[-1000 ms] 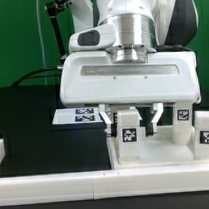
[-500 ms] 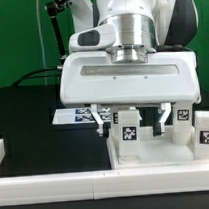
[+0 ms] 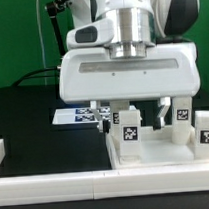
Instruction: Assemble square table
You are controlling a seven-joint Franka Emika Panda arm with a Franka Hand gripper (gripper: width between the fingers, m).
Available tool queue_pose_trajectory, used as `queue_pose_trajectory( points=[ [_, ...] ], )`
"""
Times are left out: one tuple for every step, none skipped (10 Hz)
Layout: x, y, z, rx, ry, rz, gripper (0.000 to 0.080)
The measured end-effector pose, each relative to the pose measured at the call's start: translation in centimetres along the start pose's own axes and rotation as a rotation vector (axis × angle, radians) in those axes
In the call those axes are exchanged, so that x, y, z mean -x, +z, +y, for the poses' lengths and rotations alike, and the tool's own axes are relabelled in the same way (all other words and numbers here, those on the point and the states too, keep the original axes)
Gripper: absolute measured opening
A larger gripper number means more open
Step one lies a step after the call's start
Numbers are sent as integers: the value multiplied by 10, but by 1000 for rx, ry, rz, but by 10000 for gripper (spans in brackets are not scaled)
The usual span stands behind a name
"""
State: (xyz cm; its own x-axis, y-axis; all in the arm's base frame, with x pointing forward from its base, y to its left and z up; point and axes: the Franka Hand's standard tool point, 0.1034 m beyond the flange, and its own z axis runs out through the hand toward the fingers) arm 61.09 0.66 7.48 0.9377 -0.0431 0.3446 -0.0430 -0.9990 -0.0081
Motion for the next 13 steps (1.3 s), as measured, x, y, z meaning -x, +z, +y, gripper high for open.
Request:
queue_pose_trajectory(
  points=[
    [-7, -3, 4, -3, 10, -5, 649],
    [-6, -2, 4, -12, 16, -45, 649],
    [-3, -1, 0, -32, 33, -139, 649],
    [-2, -1, -5, -56, 49, -280, 649],
    [-8, 0, -5, -66, 50, -349, 649],
    [-12, 2, -6, -72, 49, -385, 649],
    [-14, 4, -9, -73, 44, -381, 649],
    [-14, 5, -9, -73, 43, -382, 649],
    [-14, 5, -8, -73, 44, -382, 520],
    [-14, 5, -9, -68, 68, -384, 385],
    [-14, 5, -3, -59, 72, -384, 385],
    [-14, 5, -3, -48, 130, -385, 298],
    [-14, 5, -3, -31, 215, -387, 298]
  ],
)
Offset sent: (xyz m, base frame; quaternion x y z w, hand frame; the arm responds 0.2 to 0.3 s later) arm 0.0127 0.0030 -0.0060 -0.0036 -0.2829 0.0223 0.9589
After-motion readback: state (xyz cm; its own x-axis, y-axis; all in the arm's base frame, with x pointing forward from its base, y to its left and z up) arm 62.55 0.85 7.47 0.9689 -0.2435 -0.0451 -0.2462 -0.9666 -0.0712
